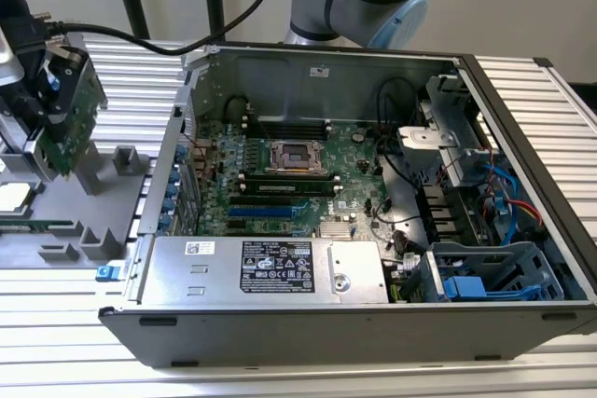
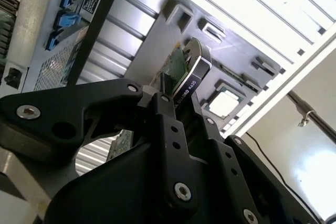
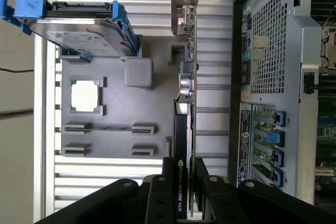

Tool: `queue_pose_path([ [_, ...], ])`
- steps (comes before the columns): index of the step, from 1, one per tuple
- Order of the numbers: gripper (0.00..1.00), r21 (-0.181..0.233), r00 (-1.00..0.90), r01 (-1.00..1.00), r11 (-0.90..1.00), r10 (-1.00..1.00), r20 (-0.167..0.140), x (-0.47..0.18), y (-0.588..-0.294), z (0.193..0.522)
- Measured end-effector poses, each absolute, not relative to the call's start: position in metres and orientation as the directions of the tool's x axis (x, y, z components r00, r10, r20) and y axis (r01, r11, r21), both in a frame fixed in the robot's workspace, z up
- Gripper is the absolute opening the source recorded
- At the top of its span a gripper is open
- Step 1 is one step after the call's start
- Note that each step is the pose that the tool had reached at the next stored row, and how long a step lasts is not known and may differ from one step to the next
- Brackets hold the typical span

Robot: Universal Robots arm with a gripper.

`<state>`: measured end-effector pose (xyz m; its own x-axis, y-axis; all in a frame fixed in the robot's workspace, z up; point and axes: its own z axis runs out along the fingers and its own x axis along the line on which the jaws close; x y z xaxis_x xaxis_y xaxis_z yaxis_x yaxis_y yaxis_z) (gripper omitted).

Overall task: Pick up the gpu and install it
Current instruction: 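Pick up the gpu and move the gpu toward the slot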

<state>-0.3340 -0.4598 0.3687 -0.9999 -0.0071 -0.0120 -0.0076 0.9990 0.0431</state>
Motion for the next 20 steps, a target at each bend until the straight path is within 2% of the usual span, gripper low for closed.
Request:
queue_pose_path([
  [20,0.00,0.043,-1.000,-0.007,0.999,-0.007,-0.012,-0.3340,-0.4597,0.3787],
])
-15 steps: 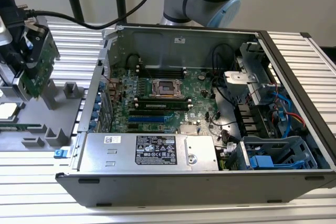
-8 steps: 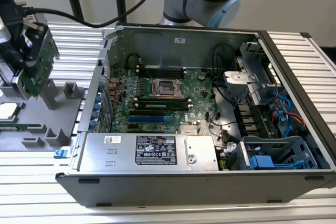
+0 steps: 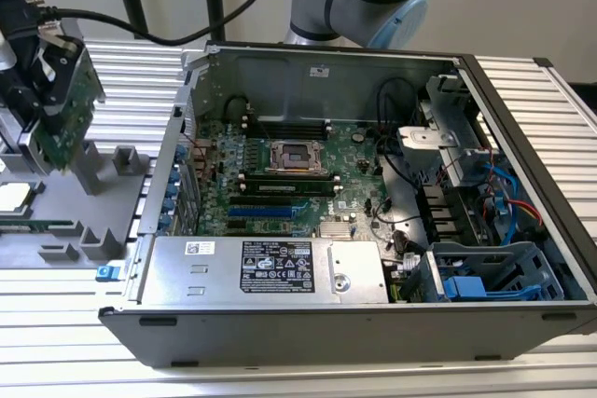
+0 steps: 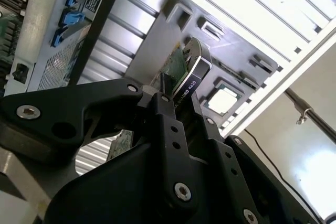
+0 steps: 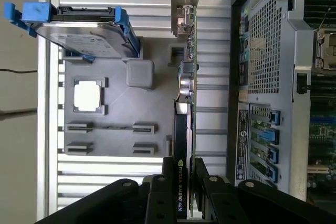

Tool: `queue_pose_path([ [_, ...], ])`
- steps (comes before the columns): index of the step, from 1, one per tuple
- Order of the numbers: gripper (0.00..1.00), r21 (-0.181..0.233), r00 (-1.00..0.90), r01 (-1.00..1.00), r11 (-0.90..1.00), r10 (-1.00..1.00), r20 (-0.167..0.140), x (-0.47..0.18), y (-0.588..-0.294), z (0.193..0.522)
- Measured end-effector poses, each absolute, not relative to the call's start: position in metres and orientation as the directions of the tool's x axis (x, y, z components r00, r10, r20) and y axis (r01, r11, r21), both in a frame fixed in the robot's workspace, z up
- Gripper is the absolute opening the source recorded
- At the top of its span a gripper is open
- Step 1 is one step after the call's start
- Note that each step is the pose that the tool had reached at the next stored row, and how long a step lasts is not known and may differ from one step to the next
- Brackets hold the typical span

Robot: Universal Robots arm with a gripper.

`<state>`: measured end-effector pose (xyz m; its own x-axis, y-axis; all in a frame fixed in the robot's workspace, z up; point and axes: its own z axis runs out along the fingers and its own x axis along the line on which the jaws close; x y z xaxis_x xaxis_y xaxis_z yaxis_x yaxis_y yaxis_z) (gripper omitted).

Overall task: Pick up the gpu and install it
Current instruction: 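Pick up the gpu and move the gpu toward the slot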

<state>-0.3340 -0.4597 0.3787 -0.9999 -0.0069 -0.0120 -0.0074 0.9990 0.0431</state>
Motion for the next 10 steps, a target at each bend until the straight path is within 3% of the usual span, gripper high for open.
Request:
queue_pose_path([
  [10,0.00,0.043,-1.000,-0.007,0.999,-0.006,-0.011,-0.3340,-0.4598,0.3841],
])
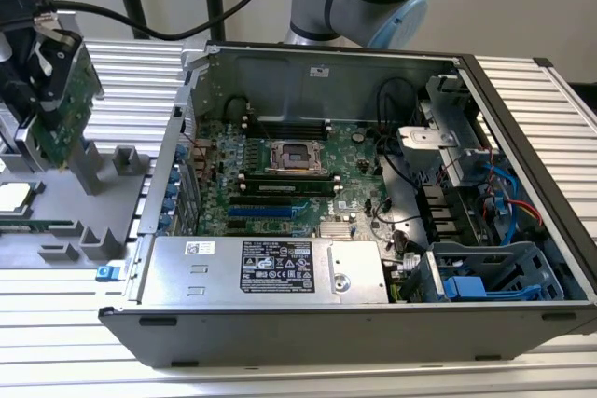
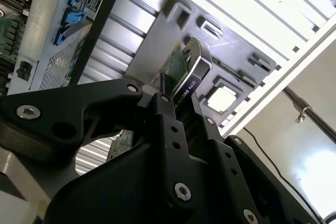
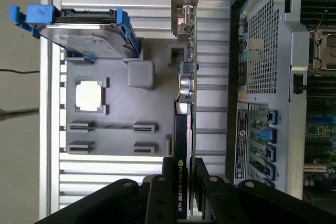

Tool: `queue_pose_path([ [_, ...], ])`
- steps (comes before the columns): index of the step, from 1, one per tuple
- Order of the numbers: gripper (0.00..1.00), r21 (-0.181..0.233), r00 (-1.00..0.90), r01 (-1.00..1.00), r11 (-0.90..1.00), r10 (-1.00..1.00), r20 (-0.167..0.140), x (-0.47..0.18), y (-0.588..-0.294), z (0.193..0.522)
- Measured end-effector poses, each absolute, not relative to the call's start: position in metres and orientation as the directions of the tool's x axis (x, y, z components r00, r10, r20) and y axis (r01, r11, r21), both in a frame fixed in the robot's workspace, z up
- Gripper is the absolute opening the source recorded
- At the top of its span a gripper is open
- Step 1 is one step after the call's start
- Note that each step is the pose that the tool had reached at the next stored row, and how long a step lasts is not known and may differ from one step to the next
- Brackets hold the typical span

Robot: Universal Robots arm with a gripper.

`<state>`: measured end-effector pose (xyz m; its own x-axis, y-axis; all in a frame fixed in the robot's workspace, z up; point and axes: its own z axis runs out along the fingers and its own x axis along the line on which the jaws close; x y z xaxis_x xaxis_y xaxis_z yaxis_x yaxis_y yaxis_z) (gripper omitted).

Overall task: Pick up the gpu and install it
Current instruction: 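Pick up the gpu and move the gpu toward the slot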

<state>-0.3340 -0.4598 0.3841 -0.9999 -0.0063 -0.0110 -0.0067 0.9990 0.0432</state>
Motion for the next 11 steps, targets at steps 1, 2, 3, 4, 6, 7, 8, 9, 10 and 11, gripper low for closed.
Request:
queue_pose_path([
  [1,0.00,0.043,-1.000,-0.006,0.999,-0.006,-0.011,-0.3340,-0.4599,0.3845],
  [2,0.00,0.043,-1.000,-0.006,0.999,-0.005,-0.011,-0.3340,-0.4599,0.3850],
  [3,0.00,0.043,-1.000,-0.004,0.999,-0.004,-0.010,-0.3340,-0.4599,0.3856],
  [4,0.00,0.043,-1.000,-0.002,0.999,-0.002,-0.010,-0.3340,-0.4600,0.3860],
  [6,0.00,0.044,-1.000,0.004,0.999,0.004,-0.009,-0.3340,-0.4600,0.3864],
  [7,0.00,0.044,-1.000,0.007,0.999,0.008,-0.009,-0.3340,-0.4600,0.3868],
  [8,0.00,0.044,-1.000,0.010,0.999,0.011,-0.009,-0.3339,-0.4600,0.3873],
  [9,0.00,0.044,-1.000,0.012,0.999,0.012,-0.009,-0.3339,-0.4600,0.3879],
  [10,0.00,0.044,-1.000,0.012,0.999,0.012,-0.009,-0.3339,-0.4600,0.3886],
  [11,0.00,0.044,-1.000,0.012,0.999,0.012,-0.009,-0.3339,-0.4600,0.3895],
])
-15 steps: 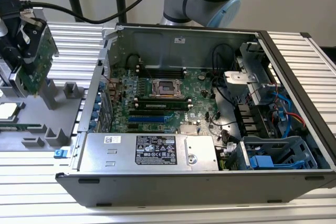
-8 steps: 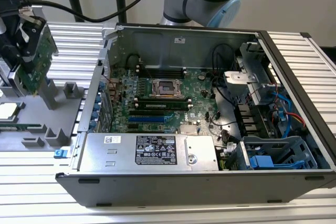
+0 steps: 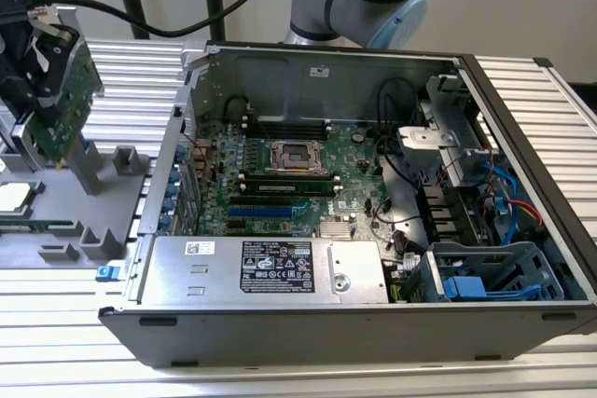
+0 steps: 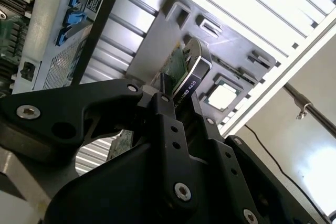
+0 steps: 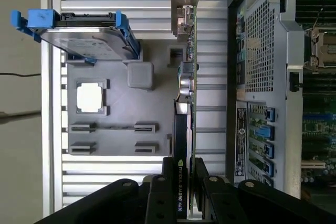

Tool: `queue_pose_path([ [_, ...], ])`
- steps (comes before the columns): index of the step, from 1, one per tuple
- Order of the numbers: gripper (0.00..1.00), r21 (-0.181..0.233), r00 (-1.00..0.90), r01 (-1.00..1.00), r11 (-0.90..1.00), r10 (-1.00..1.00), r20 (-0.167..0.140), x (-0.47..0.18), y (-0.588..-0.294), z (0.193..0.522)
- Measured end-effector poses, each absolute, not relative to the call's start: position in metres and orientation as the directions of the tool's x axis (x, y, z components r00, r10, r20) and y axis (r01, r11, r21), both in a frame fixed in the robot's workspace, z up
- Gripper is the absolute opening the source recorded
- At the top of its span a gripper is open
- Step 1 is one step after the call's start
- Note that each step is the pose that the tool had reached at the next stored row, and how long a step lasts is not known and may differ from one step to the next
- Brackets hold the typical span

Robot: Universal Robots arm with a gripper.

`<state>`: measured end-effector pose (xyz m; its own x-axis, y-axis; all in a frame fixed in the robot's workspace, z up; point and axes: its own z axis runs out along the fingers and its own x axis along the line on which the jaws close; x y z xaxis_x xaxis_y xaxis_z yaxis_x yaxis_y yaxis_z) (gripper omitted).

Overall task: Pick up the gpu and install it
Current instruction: 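Pick up the gpu and move the gpu toward the slot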

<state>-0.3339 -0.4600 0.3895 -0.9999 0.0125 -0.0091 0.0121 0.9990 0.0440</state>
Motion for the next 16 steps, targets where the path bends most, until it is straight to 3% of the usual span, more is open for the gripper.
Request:
queue_pose_path([
  [16,0.00,0.044,-1.000,0.016,0.999,0.016,-0.009,-0.334,-0.460,0.404],
])
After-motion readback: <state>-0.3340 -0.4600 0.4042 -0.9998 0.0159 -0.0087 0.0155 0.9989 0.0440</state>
